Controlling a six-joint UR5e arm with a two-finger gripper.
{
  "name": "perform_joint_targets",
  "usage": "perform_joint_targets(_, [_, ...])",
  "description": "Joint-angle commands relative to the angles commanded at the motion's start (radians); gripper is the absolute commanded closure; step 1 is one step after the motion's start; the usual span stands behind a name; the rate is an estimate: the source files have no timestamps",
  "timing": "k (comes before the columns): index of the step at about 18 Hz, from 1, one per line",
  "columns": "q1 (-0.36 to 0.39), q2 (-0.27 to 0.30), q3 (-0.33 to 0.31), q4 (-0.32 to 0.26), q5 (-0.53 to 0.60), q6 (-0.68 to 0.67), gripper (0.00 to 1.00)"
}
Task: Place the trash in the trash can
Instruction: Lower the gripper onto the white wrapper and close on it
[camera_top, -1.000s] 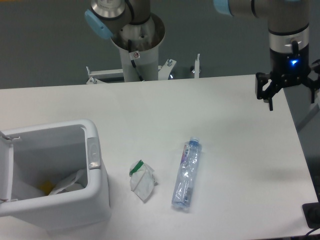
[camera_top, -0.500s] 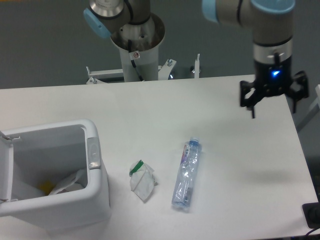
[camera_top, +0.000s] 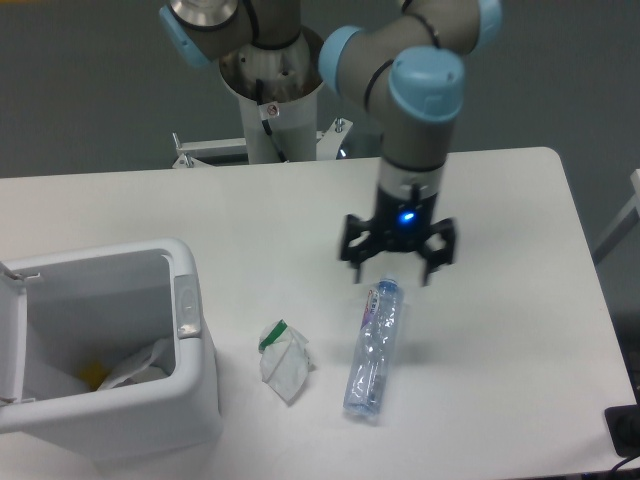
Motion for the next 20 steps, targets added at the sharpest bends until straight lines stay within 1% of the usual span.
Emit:
perform_joint_targets(1, [-0.012,-0.029,0.0,0.006,0.0,-0.015,0.0])
perform_joint_targets(3, [-0.038,-0.062,0.005,0.021,0.0,-0.026,0.0])
perform_joint_targets(4, [-0.043,-0.075,0.005,0.04,0.0,-0.032,0.0])
perform_joint_targets(5, [-0.048,-0.088,0.003,0.067,-0.001,-0.053,0.0])
perform_joint_targets(6, [-0.064,-0.111,0.005,0.113,0.0,-0.095,0.0])
perform_joint_targets(7, [-0.068,-0.123,0.008,0.13,0.002,-0.116,0.0])
perform_joint_targets(10, [-0.071,-0.155,0.011,0.135,0.005,-0.126,0.0])
perform_joint_targets(12, [-0.081,-0.175,0.014,0.135,0.029,-0.133,0.0])
perform_joint_targets(16, [-0.085,-0.184,0.029,0.135,0.037,-0.153,0.0])
perform_joint_targets(17, [-0.085,-0.19,0.035,0.135,0.038,-0.155,0.07])
perform_joint_targets(18, [-0.085,-0.195,0.041,0.135,0.043,-0.161,0.2])
perform_joint_targets(19, [-0.085,-0.198,0.048,0.137,0.046,-0.19,0.36])
perform_joint_targets(20, [-0.086,-0.201,0.051,0.138,0.046,-0.201,0.42])
